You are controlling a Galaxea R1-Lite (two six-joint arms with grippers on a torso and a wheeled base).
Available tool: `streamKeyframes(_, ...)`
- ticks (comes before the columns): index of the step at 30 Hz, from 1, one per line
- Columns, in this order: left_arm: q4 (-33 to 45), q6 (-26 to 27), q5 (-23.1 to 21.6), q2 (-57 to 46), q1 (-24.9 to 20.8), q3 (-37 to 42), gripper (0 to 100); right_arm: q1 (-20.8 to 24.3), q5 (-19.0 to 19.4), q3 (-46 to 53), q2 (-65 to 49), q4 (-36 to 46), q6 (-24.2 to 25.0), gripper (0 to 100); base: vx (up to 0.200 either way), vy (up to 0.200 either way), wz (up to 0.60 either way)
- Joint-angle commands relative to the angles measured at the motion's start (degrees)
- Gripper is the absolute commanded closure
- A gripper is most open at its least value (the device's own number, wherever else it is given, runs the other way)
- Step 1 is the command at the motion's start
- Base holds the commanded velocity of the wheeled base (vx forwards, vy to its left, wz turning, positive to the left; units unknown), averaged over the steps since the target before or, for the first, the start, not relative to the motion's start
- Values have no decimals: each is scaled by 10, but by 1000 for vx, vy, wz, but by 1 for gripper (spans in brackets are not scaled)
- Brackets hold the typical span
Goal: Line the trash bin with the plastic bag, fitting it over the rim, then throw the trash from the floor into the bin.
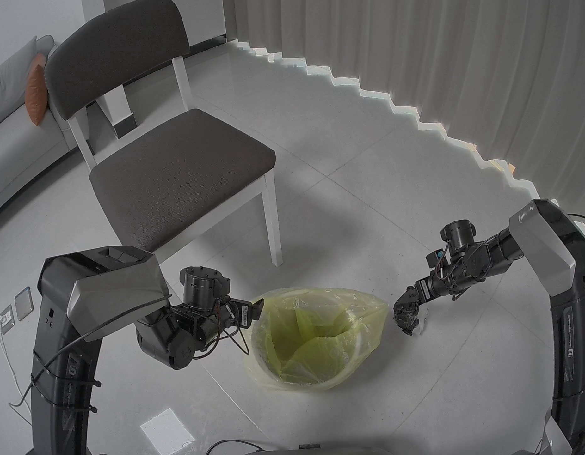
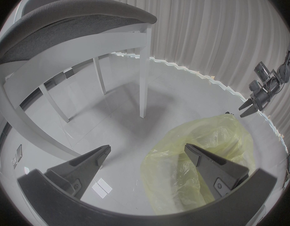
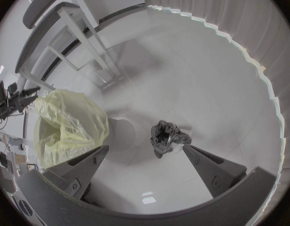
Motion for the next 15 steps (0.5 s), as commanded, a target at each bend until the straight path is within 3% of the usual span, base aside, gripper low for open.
streamKeyframes(1, -6, 0, 1, 3, -1, 0, 0, 8, 0, 18, 4, -3, -9, 0, 0, 0, 0)
streamKeyframes(7, -25, -1, 2, 13, -1, 8, 0, 68, 0, 66, -15, -27, -3, 0, 0, 0, 0)
streamKeyframes(15, -60, 3, 2, 21, 4, 32, 0, 113, -7, 46, 7, -25, -4, 0, 0, 0, 0)
